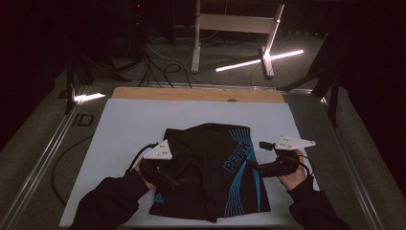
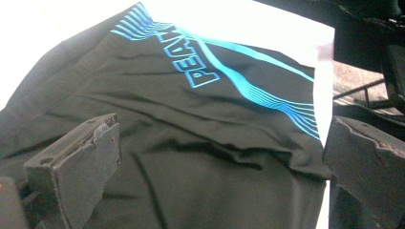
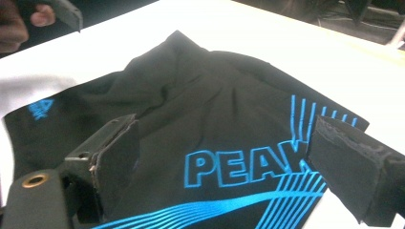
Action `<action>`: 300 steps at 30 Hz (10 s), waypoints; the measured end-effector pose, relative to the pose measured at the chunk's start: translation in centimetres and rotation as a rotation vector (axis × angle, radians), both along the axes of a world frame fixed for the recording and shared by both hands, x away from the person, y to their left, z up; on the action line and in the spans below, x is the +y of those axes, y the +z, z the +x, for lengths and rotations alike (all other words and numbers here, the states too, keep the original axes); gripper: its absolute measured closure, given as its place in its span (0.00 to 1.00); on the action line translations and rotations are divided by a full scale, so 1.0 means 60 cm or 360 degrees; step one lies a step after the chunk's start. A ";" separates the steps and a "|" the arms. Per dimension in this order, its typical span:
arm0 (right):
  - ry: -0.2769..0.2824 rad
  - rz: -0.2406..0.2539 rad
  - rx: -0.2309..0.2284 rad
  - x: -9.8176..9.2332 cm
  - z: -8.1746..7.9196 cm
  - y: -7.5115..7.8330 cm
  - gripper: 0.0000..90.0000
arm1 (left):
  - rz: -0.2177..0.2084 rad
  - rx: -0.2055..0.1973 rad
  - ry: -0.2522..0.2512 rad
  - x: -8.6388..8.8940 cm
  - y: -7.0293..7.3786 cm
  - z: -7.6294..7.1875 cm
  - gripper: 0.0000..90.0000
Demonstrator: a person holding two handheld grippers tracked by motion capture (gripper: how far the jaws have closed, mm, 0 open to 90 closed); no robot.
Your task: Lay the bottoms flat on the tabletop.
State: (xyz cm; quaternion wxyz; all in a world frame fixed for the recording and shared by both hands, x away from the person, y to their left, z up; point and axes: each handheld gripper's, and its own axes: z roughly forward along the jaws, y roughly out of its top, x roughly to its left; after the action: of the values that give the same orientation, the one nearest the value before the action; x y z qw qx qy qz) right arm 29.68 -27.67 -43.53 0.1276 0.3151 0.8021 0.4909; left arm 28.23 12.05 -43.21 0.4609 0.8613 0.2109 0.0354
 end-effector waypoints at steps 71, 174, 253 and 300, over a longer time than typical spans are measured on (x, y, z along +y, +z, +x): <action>-0.0557 -0.0175 0.0231 0.004 0.226 -0.137 0.90 | -0.0095 0.0315 0.0699 0.092 -0.130 0.253 0.88; -0.0778 -0.0165 0.0293 0.031 0.325 -0.098 0.42 | -0.0019 0.0106 0.0916 0.046 -0.117 0.336 0.30; -0.0166 -0.0073 0.0012 0.043 0.098 -0.048 0.09 | -0.0063 0.0091 0.0442 0.106 -0.070 0.137 0.00; -0.0042 -0.0198 0.0067 -0.023 -0.081 -0.085 0.09 | 0.0122 0.0137 0.0296 0.158 -0.104 -0.058 0.00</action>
State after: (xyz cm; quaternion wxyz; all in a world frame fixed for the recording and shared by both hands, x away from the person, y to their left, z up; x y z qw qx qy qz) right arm 24.82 -29.06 -48.62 0.1367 0.3274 0.8293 0.4316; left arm 24.76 21.55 -49.48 0.4128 0.8558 0.3079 0.0491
